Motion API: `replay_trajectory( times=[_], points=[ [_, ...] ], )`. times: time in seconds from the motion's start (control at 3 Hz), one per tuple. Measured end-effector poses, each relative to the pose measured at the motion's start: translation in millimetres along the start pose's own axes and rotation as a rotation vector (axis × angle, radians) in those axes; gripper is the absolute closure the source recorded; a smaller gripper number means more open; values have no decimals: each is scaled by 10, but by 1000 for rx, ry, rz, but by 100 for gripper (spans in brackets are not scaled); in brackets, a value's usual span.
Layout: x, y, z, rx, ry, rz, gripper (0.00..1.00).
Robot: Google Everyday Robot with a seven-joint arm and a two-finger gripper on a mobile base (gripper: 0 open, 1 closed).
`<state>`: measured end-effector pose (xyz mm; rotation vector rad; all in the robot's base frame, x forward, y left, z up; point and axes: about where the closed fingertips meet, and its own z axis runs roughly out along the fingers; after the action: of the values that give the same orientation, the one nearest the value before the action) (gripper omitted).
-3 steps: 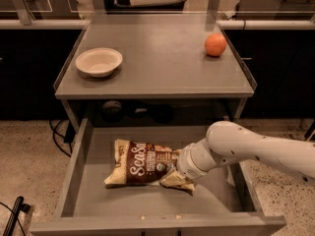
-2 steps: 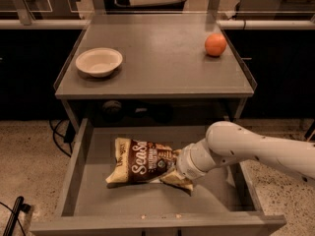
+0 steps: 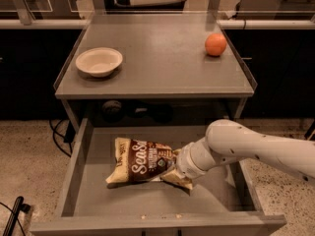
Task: Pick brown chip bag from top drawer and place on counter
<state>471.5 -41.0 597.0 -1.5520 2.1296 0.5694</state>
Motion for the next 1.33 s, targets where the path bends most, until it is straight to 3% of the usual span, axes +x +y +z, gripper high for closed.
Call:
replay_trajectory(
  times=[0.33,1.0,1.33],
  points=[
    [-176,44,-329,31,-2,-53,100],
    [-567,300,-1421,129,-54,-184,100],
    [-775,231,-1912,153,-66,-215,100]
  ],
)
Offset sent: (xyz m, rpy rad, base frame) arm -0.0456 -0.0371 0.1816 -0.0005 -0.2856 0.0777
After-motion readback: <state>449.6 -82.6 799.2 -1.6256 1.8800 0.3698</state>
